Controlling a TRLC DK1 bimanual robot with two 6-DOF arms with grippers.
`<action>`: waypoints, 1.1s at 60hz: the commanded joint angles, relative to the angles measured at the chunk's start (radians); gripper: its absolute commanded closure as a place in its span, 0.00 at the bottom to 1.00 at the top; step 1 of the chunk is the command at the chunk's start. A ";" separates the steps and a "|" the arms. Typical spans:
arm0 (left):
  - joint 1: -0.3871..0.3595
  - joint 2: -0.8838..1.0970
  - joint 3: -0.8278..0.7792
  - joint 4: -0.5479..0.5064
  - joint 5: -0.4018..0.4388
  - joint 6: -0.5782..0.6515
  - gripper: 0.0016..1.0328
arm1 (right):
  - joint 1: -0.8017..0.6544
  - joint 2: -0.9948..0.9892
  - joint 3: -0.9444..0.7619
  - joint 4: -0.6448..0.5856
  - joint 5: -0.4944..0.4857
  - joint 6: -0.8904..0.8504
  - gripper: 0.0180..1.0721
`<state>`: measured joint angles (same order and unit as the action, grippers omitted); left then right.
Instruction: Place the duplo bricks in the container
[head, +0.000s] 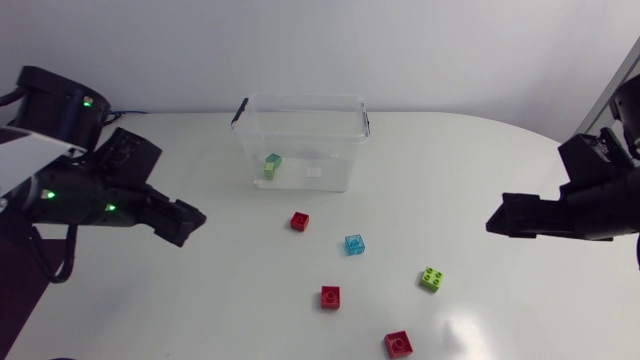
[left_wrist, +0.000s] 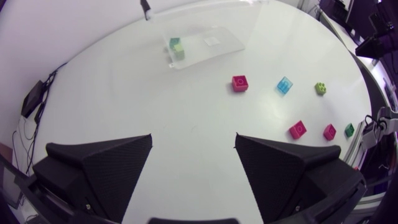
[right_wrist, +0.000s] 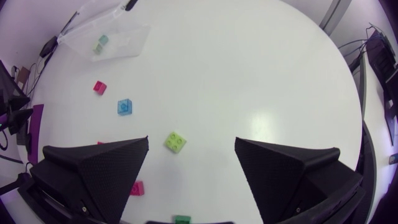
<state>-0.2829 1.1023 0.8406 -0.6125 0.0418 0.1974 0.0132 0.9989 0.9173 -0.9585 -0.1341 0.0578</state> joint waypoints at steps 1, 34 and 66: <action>-0.032 0.080 0.048 -0.021 0.018 0.057 0.10 | 0.013 0.099 0.095 -0.114 -0.009 0.031 0.05; -0.197 0.349 0.143 -0.010 0.046 0.208 0.10 | 0.044 0.369 -0.021 -0.230 -0.147 0.074 0.05; -0.265 0.475 0.230 -0.012 0.041 0.221 0.10 | 0.142 0.609 -0.054 -0.249 -0.079 0.079 0.05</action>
<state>-0.5323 1.5486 1.0351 -0.6228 0.0776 0.3946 0.1555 1.5742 0.8852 -1.1870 -0.2222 0.1131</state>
